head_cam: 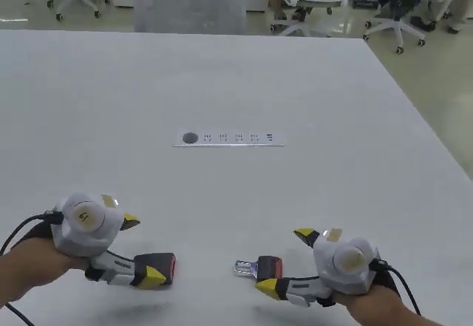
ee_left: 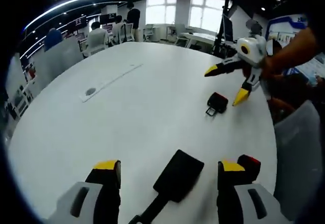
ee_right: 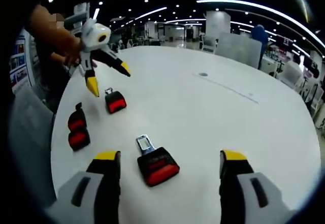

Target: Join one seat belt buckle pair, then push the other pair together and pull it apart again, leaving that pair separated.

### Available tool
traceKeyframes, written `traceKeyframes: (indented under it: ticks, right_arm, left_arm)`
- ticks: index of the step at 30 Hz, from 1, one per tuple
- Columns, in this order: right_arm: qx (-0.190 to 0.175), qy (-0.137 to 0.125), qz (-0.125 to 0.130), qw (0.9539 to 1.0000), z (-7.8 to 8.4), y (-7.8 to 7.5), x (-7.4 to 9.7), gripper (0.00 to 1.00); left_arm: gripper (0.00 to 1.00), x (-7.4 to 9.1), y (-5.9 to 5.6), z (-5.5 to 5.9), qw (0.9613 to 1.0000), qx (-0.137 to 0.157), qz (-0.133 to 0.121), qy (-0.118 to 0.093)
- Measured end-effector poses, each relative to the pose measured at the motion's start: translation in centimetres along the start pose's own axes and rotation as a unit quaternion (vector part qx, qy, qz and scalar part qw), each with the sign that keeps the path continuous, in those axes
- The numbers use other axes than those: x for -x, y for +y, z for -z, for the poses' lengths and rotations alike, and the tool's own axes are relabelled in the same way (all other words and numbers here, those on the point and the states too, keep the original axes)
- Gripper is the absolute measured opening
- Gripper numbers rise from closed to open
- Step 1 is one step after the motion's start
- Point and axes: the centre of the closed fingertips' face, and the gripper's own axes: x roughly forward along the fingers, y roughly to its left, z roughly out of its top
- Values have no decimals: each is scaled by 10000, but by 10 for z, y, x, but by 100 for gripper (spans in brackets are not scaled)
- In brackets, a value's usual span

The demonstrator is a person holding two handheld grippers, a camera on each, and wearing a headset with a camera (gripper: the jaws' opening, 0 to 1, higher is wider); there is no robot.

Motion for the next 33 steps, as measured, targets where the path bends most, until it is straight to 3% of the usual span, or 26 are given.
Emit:
traceKeyframes:
  ticks: [5,13,25,33]
  right_arm:
    - [-197,-173,292,9992,-10,0,10,87]
    - [-162,-349,413,9984,-19,16,26,91]
    - [-140,-683,583,9959,-27,42,59,95]
    - [19,-715,669,9952,-25,50,78,97]
  left_arm:
    - [82,19,-4,-2,9980,422,-259,-399]
    - [84,52,-18,5,9928,729,-535,-787]
    - [88,95,-36,20,9855,892,-825,-1186]
    - [89,120,-49,30,9807,967,-906,-1436]
